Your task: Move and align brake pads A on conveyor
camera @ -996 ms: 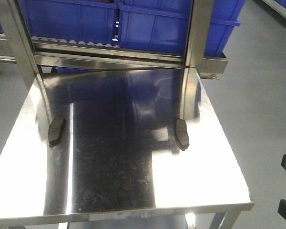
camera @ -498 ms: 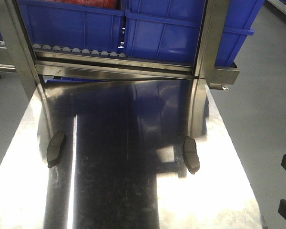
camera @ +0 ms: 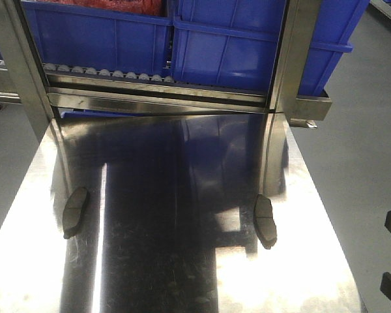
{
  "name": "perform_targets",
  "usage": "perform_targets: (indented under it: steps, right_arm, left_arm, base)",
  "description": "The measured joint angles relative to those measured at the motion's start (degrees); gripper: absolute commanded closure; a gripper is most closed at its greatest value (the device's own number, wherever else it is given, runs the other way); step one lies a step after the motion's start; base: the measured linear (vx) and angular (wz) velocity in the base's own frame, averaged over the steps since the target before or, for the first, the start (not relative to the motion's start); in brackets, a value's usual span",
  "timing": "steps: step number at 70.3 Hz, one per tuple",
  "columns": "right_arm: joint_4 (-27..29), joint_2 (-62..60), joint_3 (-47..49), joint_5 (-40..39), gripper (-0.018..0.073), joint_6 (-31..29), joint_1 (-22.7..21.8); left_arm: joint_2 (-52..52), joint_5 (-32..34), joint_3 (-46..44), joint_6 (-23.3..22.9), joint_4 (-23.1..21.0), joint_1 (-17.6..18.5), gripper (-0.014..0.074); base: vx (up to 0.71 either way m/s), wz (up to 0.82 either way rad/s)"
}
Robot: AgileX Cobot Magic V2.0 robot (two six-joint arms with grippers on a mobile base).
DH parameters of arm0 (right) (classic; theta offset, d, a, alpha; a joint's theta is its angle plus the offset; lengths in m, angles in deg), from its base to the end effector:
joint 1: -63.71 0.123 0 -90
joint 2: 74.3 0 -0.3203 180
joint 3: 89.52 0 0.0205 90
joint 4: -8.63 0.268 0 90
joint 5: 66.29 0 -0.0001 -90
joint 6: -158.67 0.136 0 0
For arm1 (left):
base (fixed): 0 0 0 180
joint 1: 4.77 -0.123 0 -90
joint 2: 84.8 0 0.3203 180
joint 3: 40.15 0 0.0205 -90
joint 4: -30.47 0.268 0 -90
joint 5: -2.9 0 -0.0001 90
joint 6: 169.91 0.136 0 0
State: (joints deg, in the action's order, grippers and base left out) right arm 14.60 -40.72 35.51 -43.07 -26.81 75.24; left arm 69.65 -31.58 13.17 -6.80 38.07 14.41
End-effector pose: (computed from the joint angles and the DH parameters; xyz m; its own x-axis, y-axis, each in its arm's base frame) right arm 0.1231 0.0308 0.2772 -0.3616 -0.0736 -0.9294 -0.2370 0.9714 0.0153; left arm 0.0928 -0.0215 0.2797 -0.4128 -0.0509 -0.9094 0.1898 0.9717 -0.1405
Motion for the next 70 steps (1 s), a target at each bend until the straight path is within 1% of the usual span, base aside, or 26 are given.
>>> perform_targets:
  steps: [62, 67, 70]
  right_arm:
    - [0.0, 0.0, 0.0, 0.0, 0.0566, 0.0, 0.0]
    - [0.0, 0.0, 0.0, 0.0, 0.0566, 0.0, 0.0]
    - [0.0, 0.0, 0.0, 0.0, 0.0566, 0.0, 0.0]
  left_arm:
    - [0.0, 0.1, 0.0, 0.0, 0.0, 0.0, 0.0602]
    - [0.0, 0.1, 0.0, 0.0, 0.0, 0.0, 0.0579]
    - [0.0, 0.1, 0.0, 0.0, 0.0, 0.0, 0.0545]
  base:
    - [0.0, 0.0]
    - [0.0, 0.0]
    - [0.0, 0.0]
